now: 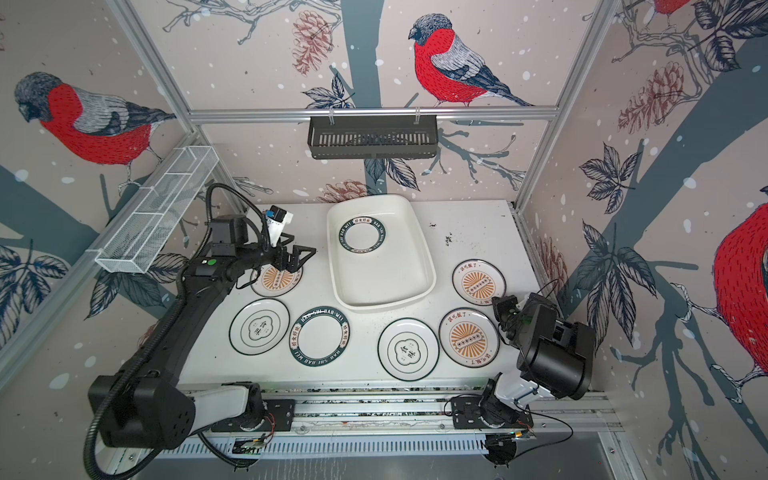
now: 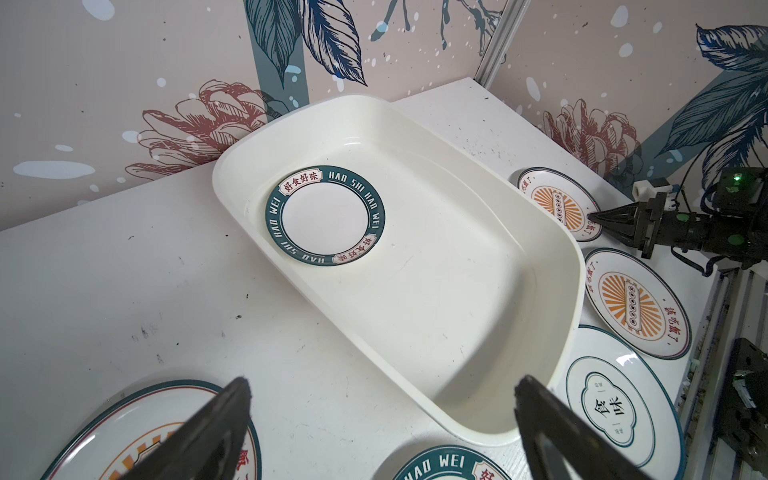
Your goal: Place the plates into the plastic bin on the countertop
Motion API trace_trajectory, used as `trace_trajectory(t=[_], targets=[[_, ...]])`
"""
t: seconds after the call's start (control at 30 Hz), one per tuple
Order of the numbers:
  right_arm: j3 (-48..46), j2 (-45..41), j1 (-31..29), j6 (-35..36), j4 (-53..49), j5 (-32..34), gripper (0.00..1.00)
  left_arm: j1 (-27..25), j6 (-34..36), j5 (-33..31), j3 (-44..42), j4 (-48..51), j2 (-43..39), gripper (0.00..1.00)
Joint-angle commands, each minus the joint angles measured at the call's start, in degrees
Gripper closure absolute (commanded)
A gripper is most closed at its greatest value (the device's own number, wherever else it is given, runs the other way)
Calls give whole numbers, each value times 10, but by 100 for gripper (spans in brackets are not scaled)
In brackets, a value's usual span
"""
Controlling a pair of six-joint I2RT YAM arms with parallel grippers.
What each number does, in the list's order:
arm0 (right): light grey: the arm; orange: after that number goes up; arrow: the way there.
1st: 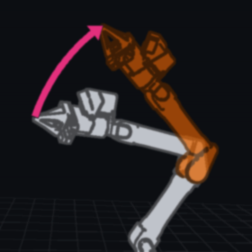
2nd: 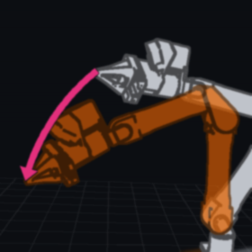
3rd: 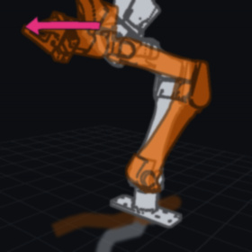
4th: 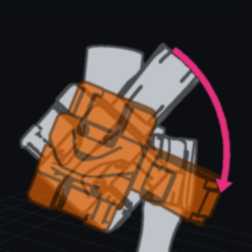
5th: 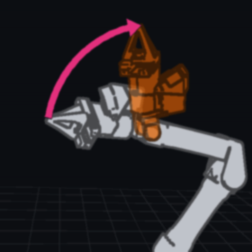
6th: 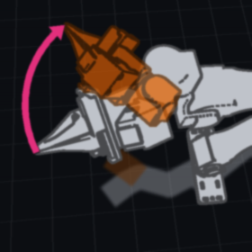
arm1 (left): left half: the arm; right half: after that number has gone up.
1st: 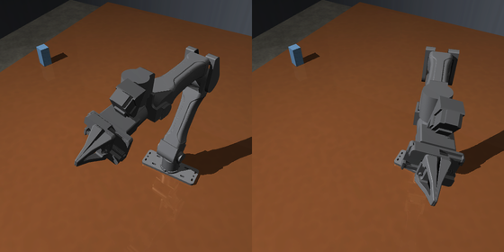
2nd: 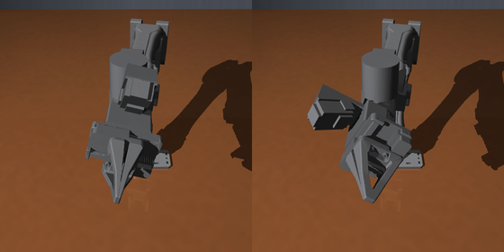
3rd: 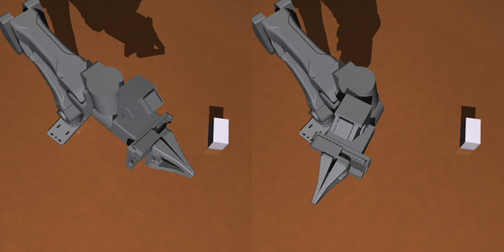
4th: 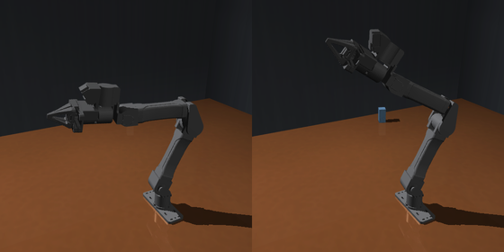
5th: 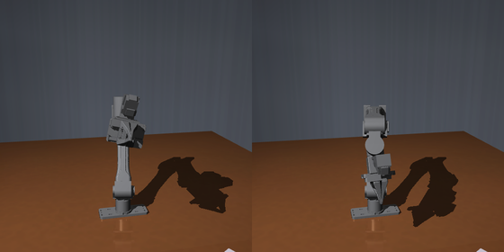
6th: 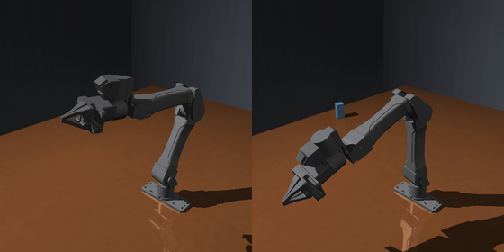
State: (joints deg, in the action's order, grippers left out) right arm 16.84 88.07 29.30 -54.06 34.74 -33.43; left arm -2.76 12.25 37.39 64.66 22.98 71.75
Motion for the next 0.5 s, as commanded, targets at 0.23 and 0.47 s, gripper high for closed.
trace_trajectory(t=[0.23, 0.47], targets=[[5, 1, 3, -14, -10, -1, 96, -6, 2, 1, 13, -4, -3, 2], [25, -27, 4, -13, -31, -11, 97, -8, 2, -4, 19, 3, -6, 2]])
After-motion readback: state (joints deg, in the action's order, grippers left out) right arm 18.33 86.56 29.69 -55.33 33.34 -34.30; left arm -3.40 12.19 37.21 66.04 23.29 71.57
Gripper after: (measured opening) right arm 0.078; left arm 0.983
